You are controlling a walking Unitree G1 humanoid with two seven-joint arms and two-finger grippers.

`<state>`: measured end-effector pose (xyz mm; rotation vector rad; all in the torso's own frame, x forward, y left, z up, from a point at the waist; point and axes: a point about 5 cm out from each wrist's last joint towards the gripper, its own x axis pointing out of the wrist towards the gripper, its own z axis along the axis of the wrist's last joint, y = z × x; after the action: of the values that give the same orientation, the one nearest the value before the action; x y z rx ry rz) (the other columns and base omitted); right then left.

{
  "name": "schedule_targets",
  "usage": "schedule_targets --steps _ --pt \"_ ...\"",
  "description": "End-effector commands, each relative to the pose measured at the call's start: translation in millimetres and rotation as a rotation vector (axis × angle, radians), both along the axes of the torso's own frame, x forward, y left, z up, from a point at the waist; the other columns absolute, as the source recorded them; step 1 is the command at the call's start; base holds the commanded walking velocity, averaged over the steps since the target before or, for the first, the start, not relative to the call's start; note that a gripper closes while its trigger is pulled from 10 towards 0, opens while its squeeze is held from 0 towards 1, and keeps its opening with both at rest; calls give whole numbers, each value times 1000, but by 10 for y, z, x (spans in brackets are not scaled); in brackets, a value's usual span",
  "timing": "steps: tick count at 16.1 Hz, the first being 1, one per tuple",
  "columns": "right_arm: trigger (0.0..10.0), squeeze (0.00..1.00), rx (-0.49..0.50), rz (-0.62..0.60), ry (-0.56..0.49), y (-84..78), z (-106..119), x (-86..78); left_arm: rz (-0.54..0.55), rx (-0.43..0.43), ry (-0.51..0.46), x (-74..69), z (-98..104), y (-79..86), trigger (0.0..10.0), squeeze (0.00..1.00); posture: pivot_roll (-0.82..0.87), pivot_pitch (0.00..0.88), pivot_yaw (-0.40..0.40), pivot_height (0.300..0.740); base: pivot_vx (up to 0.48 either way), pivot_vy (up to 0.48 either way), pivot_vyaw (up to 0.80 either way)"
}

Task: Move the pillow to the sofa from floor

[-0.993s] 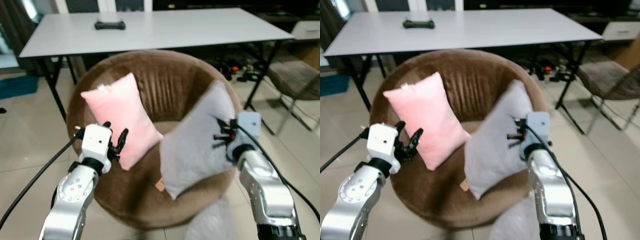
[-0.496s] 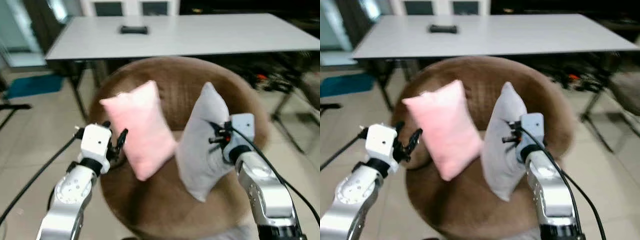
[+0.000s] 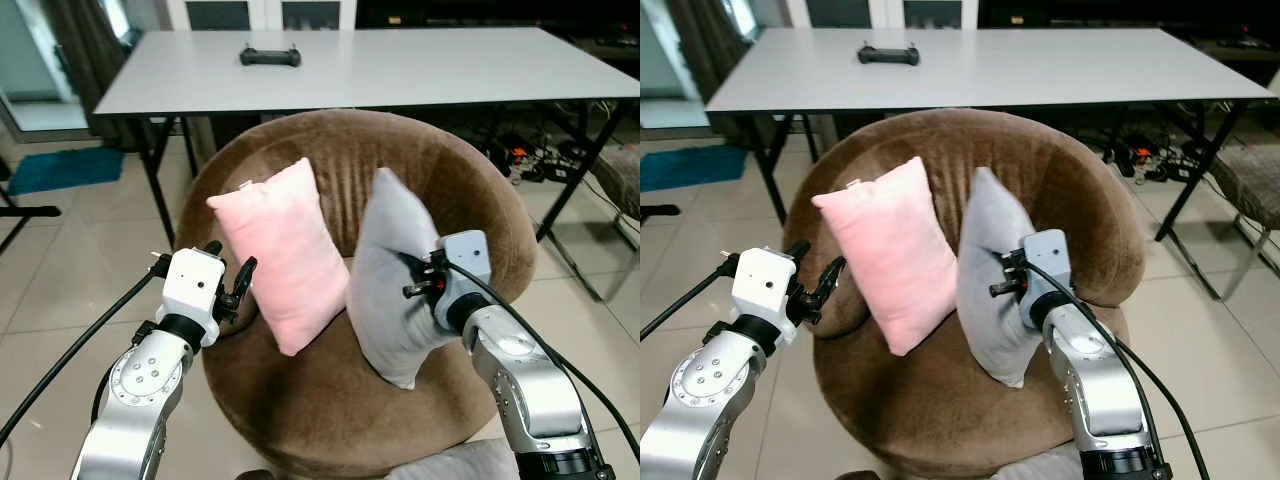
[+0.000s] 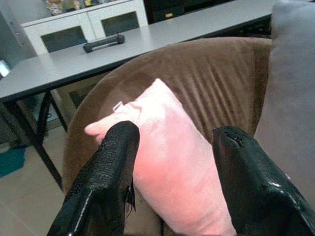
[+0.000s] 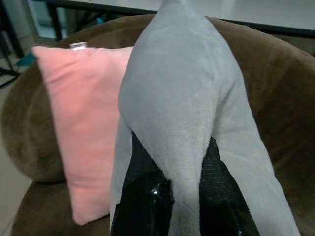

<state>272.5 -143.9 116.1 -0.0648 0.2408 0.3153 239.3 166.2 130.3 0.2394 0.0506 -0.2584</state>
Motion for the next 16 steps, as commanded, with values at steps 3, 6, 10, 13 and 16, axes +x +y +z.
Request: schedule_targets --steps 3,6,10,13,16 --pt "10000 0 0 36 -81 -28 179 77 8 18 4 -3 1 38 10000 145 94 0 -2 740 0 0 0" --pt "10000 0 -3 62 -102 -38 220 91 9 23 4 -2 -1 43 10000 145 94 0 -3 740 0 0 0" --pt "10000 0 -13 212 -195 -37 470 211 -19 50 5 7 6 54 10000 153 94 0 2 740 0 0 0" --pt "10000 0 -156 427 -188 -110 676 541 -194 68 20 -1 58 14 10000 149 108 0 -13 740 0 0 0" --pt "10000 0 -413 594 -31 -298 562 788 -423 112 82 -156 113 -8 10000 153 122 0 -29 740 0 0 0"
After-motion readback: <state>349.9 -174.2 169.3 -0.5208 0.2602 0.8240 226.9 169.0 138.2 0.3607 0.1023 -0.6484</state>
